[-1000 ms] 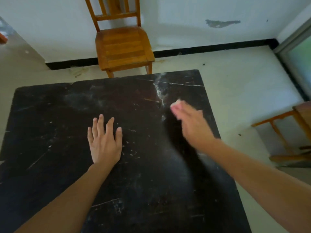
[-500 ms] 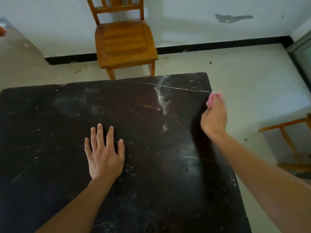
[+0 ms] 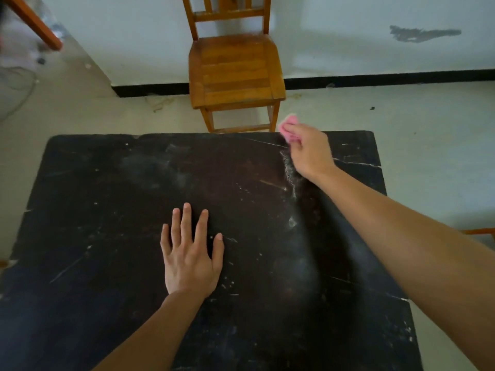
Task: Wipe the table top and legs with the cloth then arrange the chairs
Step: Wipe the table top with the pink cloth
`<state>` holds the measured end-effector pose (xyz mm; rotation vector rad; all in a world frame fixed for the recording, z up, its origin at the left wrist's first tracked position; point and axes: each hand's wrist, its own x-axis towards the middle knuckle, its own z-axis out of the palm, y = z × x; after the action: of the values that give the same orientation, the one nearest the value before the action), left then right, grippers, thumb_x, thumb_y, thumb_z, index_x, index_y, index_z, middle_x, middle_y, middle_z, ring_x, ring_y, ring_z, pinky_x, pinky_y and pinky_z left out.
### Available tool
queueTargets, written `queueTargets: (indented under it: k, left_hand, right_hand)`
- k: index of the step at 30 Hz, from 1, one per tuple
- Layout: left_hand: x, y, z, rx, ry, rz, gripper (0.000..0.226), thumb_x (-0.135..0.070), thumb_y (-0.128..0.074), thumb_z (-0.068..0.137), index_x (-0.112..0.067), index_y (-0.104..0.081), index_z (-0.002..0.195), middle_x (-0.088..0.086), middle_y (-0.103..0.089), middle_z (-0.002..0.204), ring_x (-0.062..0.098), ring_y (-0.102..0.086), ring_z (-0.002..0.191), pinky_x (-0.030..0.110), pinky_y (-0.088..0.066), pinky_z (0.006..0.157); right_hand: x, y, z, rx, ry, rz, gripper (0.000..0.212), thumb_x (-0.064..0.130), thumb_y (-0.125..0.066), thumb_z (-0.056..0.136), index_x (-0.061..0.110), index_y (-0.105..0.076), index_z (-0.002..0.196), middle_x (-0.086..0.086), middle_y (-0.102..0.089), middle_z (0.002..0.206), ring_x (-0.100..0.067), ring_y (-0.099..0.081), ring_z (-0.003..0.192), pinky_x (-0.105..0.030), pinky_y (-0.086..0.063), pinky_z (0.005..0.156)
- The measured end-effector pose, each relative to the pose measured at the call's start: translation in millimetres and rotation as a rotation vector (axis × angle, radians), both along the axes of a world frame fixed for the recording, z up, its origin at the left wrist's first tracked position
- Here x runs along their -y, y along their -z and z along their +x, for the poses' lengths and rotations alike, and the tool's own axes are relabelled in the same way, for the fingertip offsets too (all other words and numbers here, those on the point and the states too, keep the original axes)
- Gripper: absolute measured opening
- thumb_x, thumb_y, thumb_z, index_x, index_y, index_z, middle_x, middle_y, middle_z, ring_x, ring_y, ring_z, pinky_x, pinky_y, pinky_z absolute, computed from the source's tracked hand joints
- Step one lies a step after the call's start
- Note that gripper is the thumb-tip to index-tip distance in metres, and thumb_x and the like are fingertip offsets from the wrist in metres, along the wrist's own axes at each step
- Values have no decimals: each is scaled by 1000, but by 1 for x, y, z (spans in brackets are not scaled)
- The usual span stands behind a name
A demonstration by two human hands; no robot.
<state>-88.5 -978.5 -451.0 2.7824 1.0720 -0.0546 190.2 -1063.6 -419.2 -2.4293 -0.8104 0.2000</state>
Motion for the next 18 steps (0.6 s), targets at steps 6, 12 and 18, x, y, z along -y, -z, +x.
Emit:
queueTargets:
  k: [6, 12, 18]
  left_hand:
    - [-1, -2, 0, -20, -5, -16, 60, -51, -23, 94, -20, -39, 143, 12, -23, 157, 29, -13, 146, 50, -15, 118]
    - [-2, -1, 0, -18, -11, -24, 60, -52, -22, 95, -20, -37, 144, 11, -21, 158, 29, -11, 147, 50, -14, 118]
    - [-1, -1, -1, -13, -5, -26, 60, -51, -22, 95, -20, -38, 143, 11, -22, 157, 29, -13, 146, 51, -15, 118]
  right_hand:
    - [83, -16, -105, 141, -658, 49, 48, -4, -50, 92, 8, -53, 139, -10, -51, 144, -19, -42, 138, -52, -37, 111]
    - [103, 12, -68, 252, -757, -189, 45, 0, -42, 94, 19, -55, 133, -7, -52, 141, -19, -52, 123, -49, -46, 91]
    - [56, -34, 11, 260, -143, -134, 42, -8, -40, 93, 5, -59, 128, -14, -57, 133, -27, -54, 120, -42, -43, 105]
